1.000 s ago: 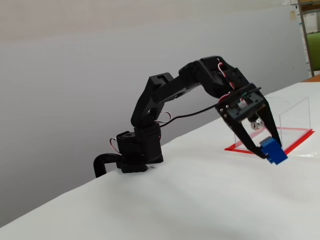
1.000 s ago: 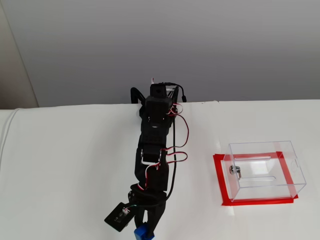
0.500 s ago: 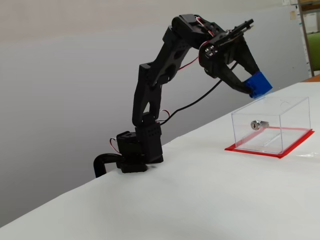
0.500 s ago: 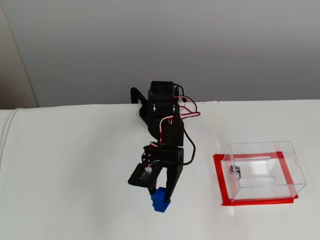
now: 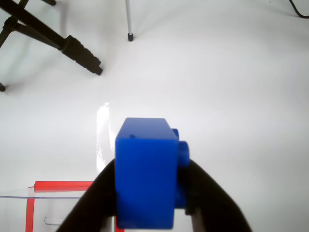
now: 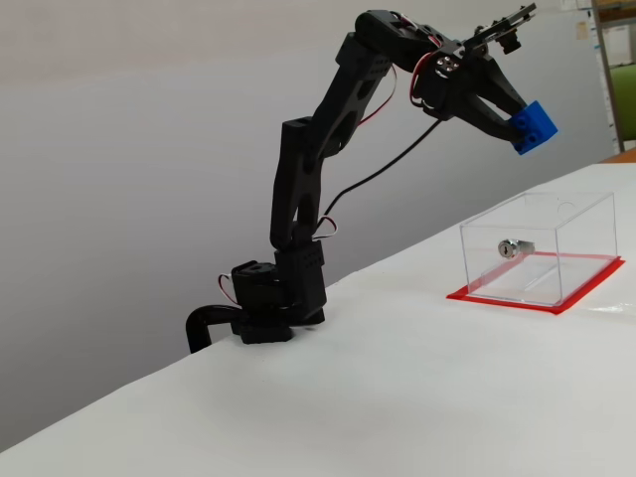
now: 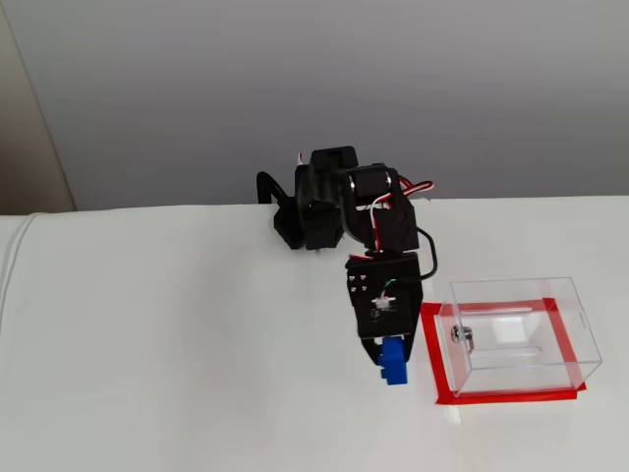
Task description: Pick the blue lego brick and place it into the transparent box
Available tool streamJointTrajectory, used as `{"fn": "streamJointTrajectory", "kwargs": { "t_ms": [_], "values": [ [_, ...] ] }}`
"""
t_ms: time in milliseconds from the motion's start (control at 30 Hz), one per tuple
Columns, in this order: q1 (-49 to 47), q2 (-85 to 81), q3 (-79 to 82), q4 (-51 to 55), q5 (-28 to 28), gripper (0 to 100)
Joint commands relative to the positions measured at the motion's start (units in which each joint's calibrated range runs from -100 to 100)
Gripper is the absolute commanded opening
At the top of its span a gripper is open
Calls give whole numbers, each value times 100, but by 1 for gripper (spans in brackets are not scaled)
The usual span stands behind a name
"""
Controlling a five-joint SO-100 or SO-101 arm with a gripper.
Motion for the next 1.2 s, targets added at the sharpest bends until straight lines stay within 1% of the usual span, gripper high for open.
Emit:
{"fn": "streamJointTrajectory", "kwargs": {
  "t_ms": [0,367,500,667,833,1167],
  "values": [
    [-515,-469,-248,-40,126,5],
    [-2386,-418,-221,-23,710,5],
    [-2985,-410,123,-49,857,5],
    [-3709,-410,828,-118,909,5],
    [-4367,-410,1542,-832,888,5],
    [-4922,-401,2844,-1450,857,5]
  ]
}}
